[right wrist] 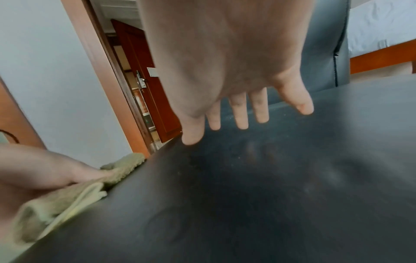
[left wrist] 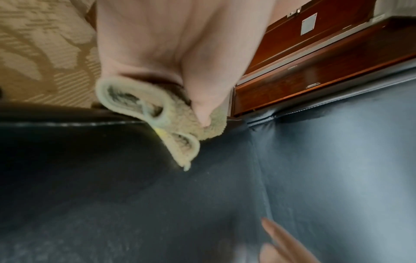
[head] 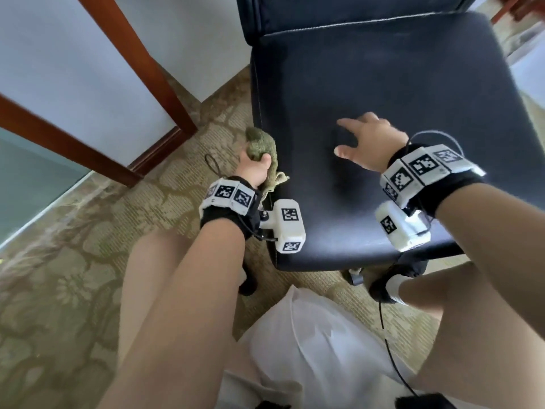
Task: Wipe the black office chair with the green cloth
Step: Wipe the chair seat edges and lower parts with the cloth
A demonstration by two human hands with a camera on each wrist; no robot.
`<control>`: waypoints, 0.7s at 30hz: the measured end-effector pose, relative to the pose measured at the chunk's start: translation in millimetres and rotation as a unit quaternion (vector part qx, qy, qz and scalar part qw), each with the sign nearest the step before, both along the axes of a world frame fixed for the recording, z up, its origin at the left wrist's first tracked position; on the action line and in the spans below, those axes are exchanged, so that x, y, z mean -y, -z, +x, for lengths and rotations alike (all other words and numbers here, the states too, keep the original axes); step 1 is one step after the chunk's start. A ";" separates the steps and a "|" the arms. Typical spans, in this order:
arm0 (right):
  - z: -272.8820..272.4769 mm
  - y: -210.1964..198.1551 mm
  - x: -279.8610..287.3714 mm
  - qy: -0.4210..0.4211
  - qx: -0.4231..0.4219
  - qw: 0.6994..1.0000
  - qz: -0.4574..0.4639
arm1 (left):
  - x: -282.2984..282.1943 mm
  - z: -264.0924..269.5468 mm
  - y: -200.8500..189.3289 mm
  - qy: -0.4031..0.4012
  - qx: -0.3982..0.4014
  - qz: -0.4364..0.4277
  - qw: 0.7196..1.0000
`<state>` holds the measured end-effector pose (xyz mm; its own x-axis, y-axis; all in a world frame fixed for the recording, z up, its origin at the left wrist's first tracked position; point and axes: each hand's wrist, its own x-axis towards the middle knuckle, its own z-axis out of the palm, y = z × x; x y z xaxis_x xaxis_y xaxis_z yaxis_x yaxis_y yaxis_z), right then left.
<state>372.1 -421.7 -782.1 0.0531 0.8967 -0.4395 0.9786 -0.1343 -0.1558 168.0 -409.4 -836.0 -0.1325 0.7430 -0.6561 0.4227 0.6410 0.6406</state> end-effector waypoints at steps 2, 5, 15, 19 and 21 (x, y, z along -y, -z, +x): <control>-8.1 3.6 -17.2 0.017 -0.009 1.000 0.000 | -1.6 0.4 0.2 -0.027 0.040 -0.004 0.999; -26.9 15.3 -26.9 0.004 -0.007 0.998 -0.057 | -3.7 -2.6 -5.3 -0.014 0.026 0.000 1.000; -21.2 30.8 -20.2 -0.094 0.075 0.990 -0.072 | -24.7 2.7 -13.8 -0.023 0.013 0.057 0.998; -15.7 28.8 -13.1 -0.114 0.079 0.988 -0.074 | -30.4 6.8 -14.0 -0.023 0.005 0.069 0.997; -11.3 28.0 -8.8 -0.124 0.077 0.986 -0.077 | -29.5 7.8 -11.8 -0.024 0.002 0.074 0.997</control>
